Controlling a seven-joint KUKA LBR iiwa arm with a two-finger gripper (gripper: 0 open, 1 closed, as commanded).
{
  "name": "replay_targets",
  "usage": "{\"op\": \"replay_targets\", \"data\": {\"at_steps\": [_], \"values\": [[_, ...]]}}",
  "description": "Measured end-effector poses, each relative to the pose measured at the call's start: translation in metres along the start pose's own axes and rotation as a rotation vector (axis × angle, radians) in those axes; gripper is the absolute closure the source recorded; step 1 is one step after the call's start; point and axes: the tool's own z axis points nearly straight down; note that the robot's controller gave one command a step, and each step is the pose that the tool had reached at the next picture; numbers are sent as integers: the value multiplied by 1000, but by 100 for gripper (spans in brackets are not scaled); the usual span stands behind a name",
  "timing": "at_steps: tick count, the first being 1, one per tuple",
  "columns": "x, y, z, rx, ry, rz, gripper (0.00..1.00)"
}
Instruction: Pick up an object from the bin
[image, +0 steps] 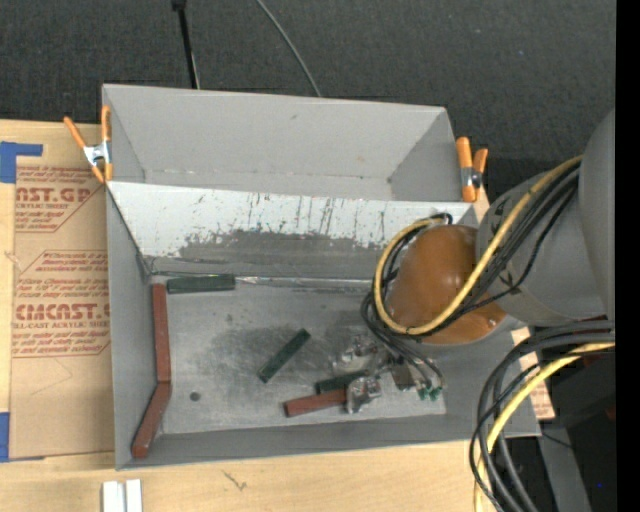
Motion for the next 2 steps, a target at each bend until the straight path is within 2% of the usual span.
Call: {"op": "replay_targets", "data": {"at_steps": [1, 2], "values": [[3, 0, -11, 0, 15, -1, 100], [2, -1, -34, 3, 15, 1, 100]]}}
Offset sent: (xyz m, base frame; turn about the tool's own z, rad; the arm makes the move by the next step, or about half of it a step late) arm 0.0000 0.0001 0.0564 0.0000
